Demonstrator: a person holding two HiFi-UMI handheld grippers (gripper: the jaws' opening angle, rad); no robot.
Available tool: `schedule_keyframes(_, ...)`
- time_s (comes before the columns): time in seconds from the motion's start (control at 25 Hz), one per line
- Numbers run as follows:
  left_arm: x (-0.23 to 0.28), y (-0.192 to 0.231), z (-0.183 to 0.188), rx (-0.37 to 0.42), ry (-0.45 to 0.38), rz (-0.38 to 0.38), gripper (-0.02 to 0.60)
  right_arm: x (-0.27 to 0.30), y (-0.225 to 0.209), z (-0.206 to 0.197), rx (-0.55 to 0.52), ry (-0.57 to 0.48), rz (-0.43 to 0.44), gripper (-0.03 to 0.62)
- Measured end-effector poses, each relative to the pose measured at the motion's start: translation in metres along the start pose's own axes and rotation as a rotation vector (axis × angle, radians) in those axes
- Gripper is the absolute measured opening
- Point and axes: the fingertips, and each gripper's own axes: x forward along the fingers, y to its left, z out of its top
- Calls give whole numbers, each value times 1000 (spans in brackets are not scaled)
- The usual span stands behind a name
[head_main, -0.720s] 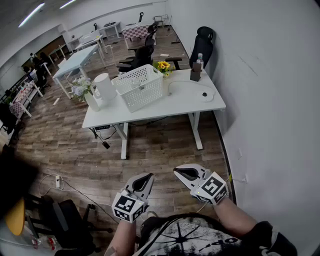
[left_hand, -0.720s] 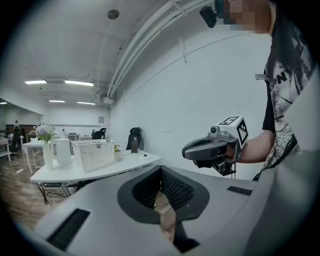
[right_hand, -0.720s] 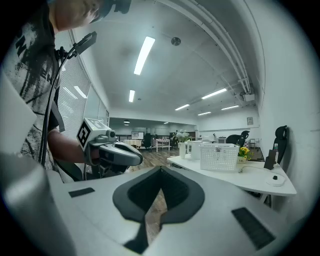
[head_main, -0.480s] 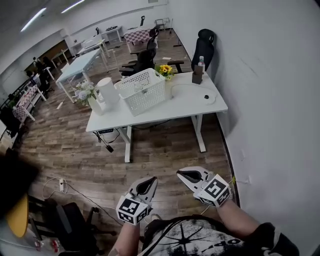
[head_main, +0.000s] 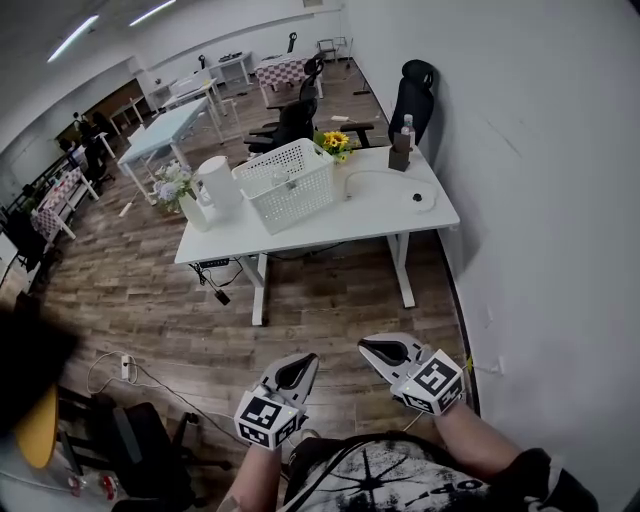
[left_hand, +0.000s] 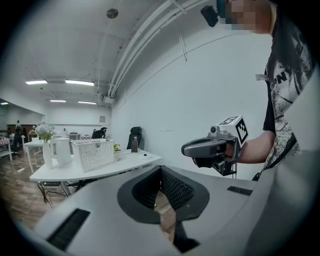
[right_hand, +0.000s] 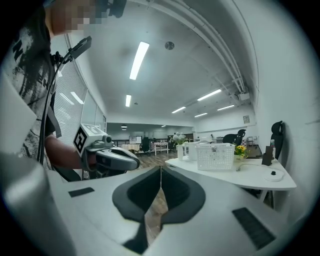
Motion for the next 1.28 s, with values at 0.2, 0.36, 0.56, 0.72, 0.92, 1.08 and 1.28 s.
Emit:
schedule_keyframes(0.2,7,0,-8,-18,21,8,11,2,-6,-8,27,-7,24,23)
schedule_keyframes(0.36,13,8,-11,-10,36,6,9,11,-13,-10,41,-11,29,23)
schedule_keyframes(0.56,23,32,-9,-12,39,-2,11,33,-25,-9,50,-8,18,23)
schedule_keyframes(0.72,36,59,-10,-13,38,-23,9,57,-41,-9,51,-1,2,23)
schedule_keyframes(0.92,55,107,-3,-12,27,-45,9,97,-67,-2,46,7,-20,23)
schedule_keyframes(1.08,70,147,3,-8,28,-71,9,132,-90,4,44,13,-53,23)
schedule_keyframes(1.28,87,194,9,9,21,-106,11,174,-115,15,39,4,-87,23)
